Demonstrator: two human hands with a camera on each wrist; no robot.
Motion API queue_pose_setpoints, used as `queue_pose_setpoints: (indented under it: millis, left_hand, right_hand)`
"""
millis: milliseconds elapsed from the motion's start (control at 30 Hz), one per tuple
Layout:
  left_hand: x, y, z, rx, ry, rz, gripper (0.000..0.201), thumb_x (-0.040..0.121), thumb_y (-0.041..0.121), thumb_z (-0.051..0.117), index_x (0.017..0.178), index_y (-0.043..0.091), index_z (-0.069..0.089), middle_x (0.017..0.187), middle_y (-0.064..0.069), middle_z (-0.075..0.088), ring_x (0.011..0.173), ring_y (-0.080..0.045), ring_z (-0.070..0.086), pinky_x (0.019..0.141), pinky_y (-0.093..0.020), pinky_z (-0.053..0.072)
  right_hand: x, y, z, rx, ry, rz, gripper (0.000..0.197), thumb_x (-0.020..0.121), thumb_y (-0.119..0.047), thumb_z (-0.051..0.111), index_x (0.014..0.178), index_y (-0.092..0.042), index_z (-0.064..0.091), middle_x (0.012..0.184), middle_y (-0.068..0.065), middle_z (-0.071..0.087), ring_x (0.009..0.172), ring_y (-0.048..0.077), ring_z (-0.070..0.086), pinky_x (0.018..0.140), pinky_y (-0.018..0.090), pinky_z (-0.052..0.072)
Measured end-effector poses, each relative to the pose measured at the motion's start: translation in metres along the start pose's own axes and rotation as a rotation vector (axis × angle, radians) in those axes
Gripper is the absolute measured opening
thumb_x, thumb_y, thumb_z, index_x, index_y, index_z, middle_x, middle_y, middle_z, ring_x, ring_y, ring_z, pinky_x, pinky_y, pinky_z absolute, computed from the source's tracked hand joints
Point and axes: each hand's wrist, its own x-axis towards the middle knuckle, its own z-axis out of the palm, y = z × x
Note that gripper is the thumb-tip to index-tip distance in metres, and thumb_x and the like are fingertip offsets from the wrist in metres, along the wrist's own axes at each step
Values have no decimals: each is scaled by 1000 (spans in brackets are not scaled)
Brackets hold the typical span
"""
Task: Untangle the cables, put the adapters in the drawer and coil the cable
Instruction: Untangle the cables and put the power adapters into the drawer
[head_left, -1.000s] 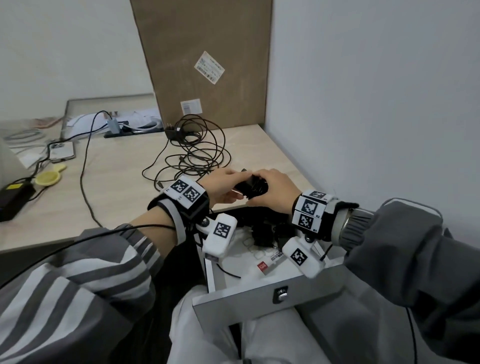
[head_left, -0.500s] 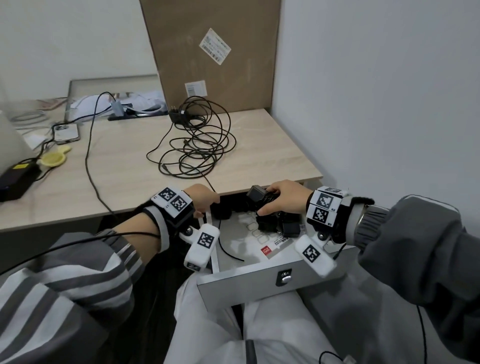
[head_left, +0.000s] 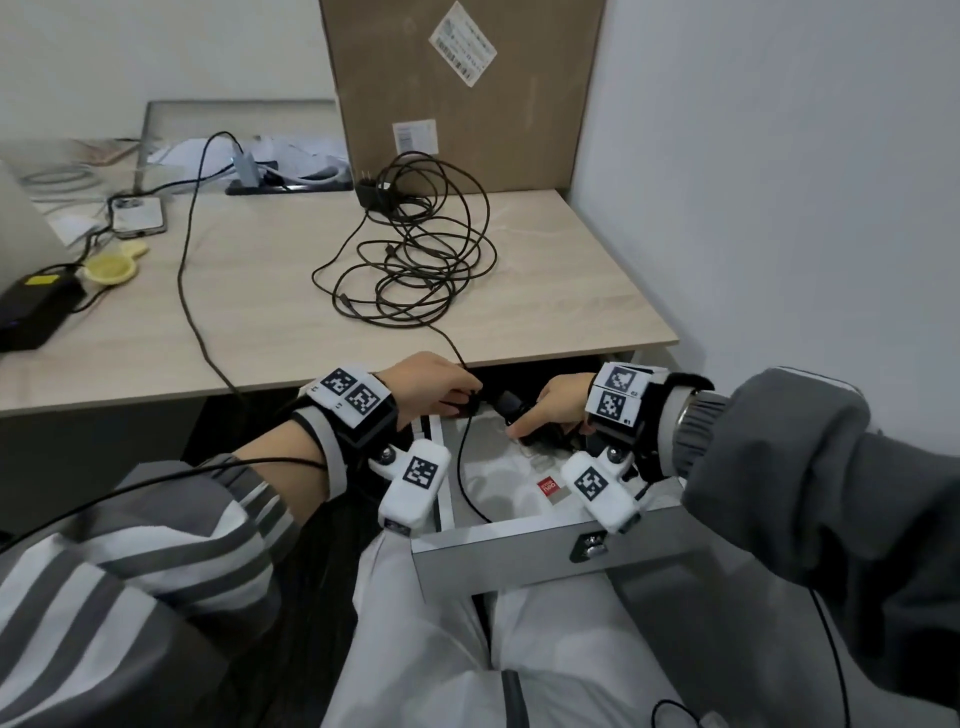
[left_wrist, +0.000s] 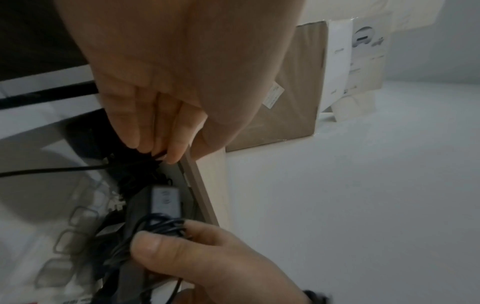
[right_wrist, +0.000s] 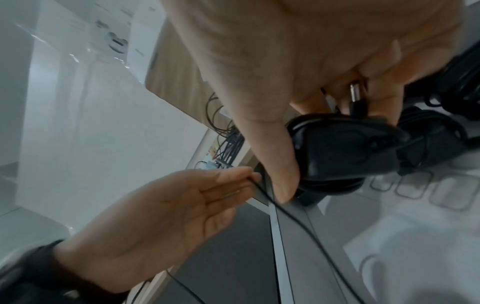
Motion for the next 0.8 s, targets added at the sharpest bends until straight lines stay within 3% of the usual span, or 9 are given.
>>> queue_pose_setpoints:
  millis: [100, 200, 300, 400, 467, 567, 667, 733, 800]
  left_hand:
    - [-5, 3, -21, 35, 46, 80, 24, 88, 16, 63, 100, -3, 71, 101, -15, 68, 80, -10, 60, 65, -17, 50]
    - [-9, 4, -40, 44, 53, 105, 23, 88, 16, 62, 98, -2, 72, 103, -15, 70, 86, -14, 62, 70, -19, 51]
    - [-11, -3, -51, 24, 20, 94, 20, 90, 16, 60, 95, 2, 73, 104, -11, 72, 86, -13, 64, 75, -22, 51]
    - [-9, -11, -56, 20, 20, 95, 20, 91, 16, 59, 94, 4, 74, 104, -11, 72, 86, -11, 65, 75, -21, 52]
    - [-7, -14, -59, 13, 14, 89, 20, 91, 16, 58, 95, 3, 73, 105, -11, 71, 87, -12, 64, 75, -19, 52]
    - [-4, -17, -63, 12, 11, 87, 22, 92, 17, 57, 97, 3, 73, 106, -11, 71, 88, -12, 64, 73, -18, 53]
    - [-1, -17, -66, 8, 12, 86, 22, 92, 16, 57, 98, 2, 72, 105, -11, 71, 85, -11, 64, 72, -17, 53]
    - [-1, -17, -67, 1, 10, 83, 22, 92, 16, 57, 98, 2, 72, 103, -11, 71, 83, -10, 64, 73, -18, 54]
    - [0, -17, -68, 0, 7, 79, 21, 92, 17, 58, 98, 3, 72, 101, -10, 72, 82, -10, 65, 74, -19, 53]
  right_hand:
    - [10, -10, 3, -43, -80, 40, 44, 74, -60, 71, 75, -17, 59, 71, -1, 60, 61, 15, 54, 56, 24, 42]
    - [20, -16, 9, -9, -143, 80, 49, 69, -61, 74, 77, -14, 65, 70, 2, 65, 60, 18, 59, 64, 25, 48]
    - [26, -22, 14, 6, -132, 123, 43, 76, -53, 73, 72, -13, 61, 52, -2, 61, 48, 14, 55, 55, 22, 45]
    - [37, -26, 18, 40, -133, 159, 39, 79, -49, 72, 75, -12, 60, 65, 1, 63, 59, 17, 57, 63, 26, 48]
    - [43, -28, 20, 54, -128, 186, 37, 81, -45, 71, 79, -10, 60, 71, 3, 61, 61, 18, 57, 59, 25, 46]
    - [46, -32, 22, 38, -124, 196, 32, 87, -35, 69, 74, -9, 54, 69, 4, 56, 57, 16, 52, 49, 25, 40]
    - [49, -35, 23, -18, -129, 189, 33, 86, -31, 70, 70, -8, 52, 64, 5, 54, 52, 15, 50, 49, 24, 40]
    - [52, -38, 23, -44, -144, 182, 31, 86, -29, 70, 73, -5, 54, 64, 6, 55, 52, 16, 51, 52, 26, 43]
    - [53, -42, 22, -81, -169, 162, 30, 88, -30, 68, 90, -2, 59, 71, 7, 57, 57, 17, 54, 58, 30, 46]
